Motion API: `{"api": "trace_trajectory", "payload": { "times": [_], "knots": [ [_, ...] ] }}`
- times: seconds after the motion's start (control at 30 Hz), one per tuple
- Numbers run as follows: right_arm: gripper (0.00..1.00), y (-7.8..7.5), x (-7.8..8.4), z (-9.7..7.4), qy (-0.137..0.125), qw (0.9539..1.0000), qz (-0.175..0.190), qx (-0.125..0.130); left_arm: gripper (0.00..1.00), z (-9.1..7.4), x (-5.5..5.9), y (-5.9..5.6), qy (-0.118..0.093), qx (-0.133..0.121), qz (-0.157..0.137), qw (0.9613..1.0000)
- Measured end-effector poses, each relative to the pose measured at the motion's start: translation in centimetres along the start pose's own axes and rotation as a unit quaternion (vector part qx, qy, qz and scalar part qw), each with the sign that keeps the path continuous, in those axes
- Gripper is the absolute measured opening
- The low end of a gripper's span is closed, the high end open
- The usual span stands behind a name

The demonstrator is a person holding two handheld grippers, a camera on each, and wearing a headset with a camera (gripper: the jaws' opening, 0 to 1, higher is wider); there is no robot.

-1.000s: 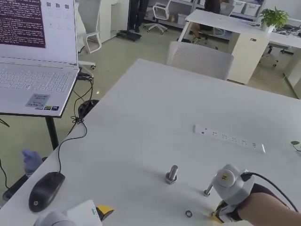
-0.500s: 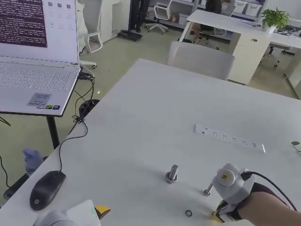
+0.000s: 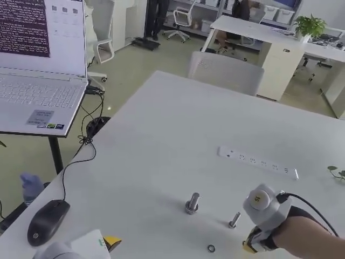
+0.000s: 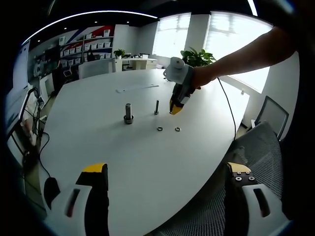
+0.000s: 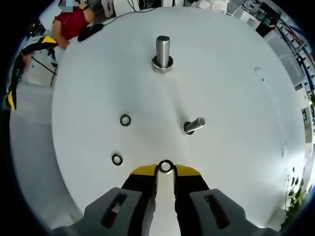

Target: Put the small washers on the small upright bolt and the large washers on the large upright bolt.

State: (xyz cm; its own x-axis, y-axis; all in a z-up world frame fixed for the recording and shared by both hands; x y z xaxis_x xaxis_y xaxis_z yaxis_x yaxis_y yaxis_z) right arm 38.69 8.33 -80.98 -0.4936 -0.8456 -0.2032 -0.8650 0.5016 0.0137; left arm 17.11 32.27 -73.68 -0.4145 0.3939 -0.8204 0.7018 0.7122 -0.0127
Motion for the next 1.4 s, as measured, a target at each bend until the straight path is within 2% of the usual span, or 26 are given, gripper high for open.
{"api": "trace_trajectory", "payload": {
  "times": [0.33,0.63,1.0,1.17,1.4],
  "knots": [
    [0.13,-0.7,-1.1,-2.4,-0.021,0.9998,-0.001,0.005,1.0,0.0,0.0,0.0,0.001,-0.002,-0.002,1.0],
    [0.13,-1.2,-2.3,-3.7,-0.029,0.9995,-0.009,0.01,0.99,-0.1,-0.1,0.2,-0.002,-0.004,-0.001,1.0],
    [0.13,-1.7,-4.1,-4.5,-0.037,0.9991,-0.016,0.013,0.98,0.0,0.0,0.1,0.0,0.0,-0.001,1.0],
    [0.13,-2.1,-4.6,-4.4,-0.037,0.999,-0.018,0.015,0.97,-0.1,0.1,0.1,0.002,-0.002,-0.002,1.0],
    [0.13,-2.0,-5.2,-4.1,-0.034,0.999,-0.028,0.012,0.97,-0.3,0.1,0.2,0.0,-0.005,-0.003,1.0]
  ]
}}
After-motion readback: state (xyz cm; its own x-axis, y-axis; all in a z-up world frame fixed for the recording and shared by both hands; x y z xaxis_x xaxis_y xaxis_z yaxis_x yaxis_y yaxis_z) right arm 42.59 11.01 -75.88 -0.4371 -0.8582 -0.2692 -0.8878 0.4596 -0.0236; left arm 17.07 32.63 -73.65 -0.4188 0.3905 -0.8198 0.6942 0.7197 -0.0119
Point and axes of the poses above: the centre of the closed fingertips' face, and the gripper's own axes: z roughly forward along the fingers, y roughly to its left, x roughly out of its underside, the point moved 5 cm from there along -z, roughly backward along the fingers, and after that the axes turned 11 degrees about z, right-handed, at the moved point
